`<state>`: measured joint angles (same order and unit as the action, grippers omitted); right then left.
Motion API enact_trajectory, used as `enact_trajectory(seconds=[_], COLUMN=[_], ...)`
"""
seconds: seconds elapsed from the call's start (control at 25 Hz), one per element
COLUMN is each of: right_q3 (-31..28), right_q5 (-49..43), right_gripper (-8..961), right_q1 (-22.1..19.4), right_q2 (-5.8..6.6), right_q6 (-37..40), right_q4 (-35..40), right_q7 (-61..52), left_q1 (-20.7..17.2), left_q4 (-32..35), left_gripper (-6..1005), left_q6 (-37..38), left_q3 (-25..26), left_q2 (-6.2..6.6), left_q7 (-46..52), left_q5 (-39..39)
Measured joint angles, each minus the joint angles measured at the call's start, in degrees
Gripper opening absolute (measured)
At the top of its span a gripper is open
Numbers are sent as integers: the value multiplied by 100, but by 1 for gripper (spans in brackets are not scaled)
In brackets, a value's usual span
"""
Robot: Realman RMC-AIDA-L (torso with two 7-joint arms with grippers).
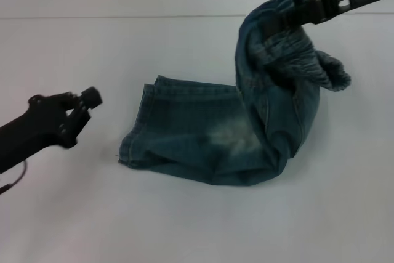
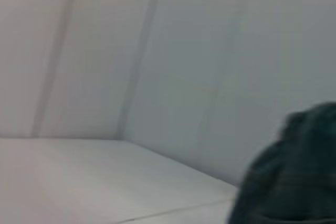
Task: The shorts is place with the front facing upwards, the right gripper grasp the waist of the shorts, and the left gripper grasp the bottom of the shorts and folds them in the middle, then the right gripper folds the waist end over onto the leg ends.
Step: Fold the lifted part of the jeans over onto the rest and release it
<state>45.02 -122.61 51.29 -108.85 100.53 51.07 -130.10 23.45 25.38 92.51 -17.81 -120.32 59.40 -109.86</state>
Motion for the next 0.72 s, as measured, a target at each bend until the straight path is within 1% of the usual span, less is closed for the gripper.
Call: enact_trajectory(seconds=[0.04,0.12,0.2,0.32,0.44,0.48,0.56,0.64,0.72], right_q3=[97,338,604,1043,1324,1384,1441,1480,1499], right_q5=[0,0,0,-38,-251,-356,-510,-666,-781], right_gripper=[98,98,98,98,98,98,115,132,149], right_q1=[61,225,387,637,905,1016,1202,1414,1553], right_q2=[-6,-31,-69,-160,-324,-401,-520,-675,-792], right_q6=[-63,-206,-386,-679,-969,-1078,-1200,-1356,-1503], right_q4=[-75,-270,-478,-771,-1041,-1148,-1332,-1561,-1721], right_q7=[0,1,3,3,24,53,121,183,215], left_q1=[-57,-235,-327,-474,-578,-593,-622,-645,-662], left_q4=[151,673,943,1277,1317,1308,1284,1279,1278], left_gripper=[29,31,33,129,193,214,257,299,342], left_q6=[172,835,1165,1517,1537,1524,1488,1455,1432], left_q3=[-85,-210,-211,-192,-133,-120,-105,-104,-104], left_q2=[33,108,116,94,63,52,35,21,12], left_q7=[118,465,634,947,1032,1025,1004,972,944], left_q5=[-17,-125,-203,-272,-274,-274,-276,-278,-272])
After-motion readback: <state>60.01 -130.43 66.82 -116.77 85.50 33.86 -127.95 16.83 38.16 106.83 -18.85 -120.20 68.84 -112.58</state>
